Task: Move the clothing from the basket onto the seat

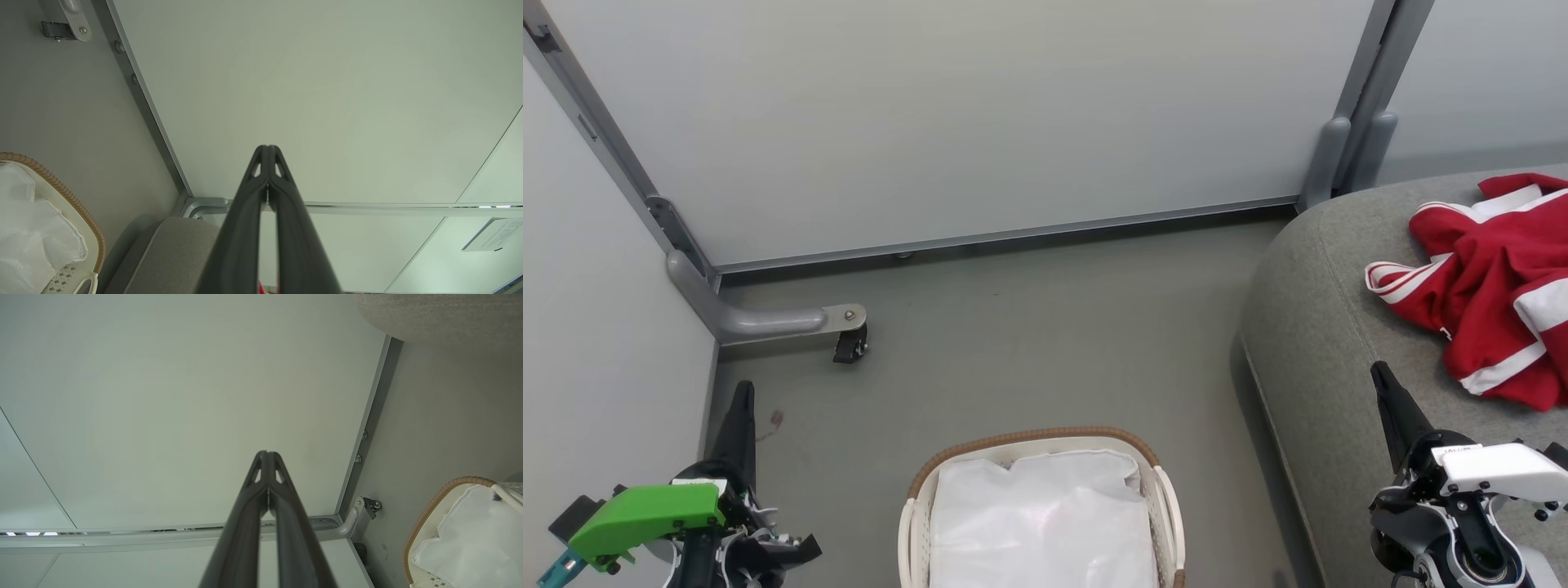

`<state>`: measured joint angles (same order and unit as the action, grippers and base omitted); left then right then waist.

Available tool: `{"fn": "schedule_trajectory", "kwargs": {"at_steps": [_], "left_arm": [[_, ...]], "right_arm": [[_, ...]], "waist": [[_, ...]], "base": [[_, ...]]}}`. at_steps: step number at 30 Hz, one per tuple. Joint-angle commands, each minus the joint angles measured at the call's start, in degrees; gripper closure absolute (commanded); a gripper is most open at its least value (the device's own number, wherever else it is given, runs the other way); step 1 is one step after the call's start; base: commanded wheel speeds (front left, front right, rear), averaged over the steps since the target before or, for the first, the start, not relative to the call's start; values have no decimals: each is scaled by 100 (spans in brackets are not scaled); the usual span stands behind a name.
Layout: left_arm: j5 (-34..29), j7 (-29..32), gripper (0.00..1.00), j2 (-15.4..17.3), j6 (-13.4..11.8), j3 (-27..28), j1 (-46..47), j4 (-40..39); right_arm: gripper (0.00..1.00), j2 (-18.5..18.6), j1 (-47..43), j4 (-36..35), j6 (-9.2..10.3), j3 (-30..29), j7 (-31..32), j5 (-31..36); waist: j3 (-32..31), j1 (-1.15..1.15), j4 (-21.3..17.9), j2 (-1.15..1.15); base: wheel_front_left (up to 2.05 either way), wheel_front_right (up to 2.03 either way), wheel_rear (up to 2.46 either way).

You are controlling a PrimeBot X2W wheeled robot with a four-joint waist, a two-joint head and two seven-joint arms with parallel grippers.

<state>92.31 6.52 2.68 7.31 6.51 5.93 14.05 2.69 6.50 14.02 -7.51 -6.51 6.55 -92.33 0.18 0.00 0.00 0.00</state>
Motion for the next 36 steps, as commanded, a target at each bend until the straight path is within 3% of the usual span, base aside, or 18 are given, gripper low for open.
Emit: {"fn": "schedule_trajectory", "kwargs": {"at_steps": [1,36], "left_arm": [[20,22,100,38,38,13,62,-9],[21,21,100,38,38,12,62,-10]], "right_arm": [[100,36,-62,-18,4,-13,17,-18],[100,36,-62,-18,4,-12,16,-18]], "waist": [[0,0,0,0],[0,0,0,0]], "base": [[0,0,0],[0,0,0]]}}
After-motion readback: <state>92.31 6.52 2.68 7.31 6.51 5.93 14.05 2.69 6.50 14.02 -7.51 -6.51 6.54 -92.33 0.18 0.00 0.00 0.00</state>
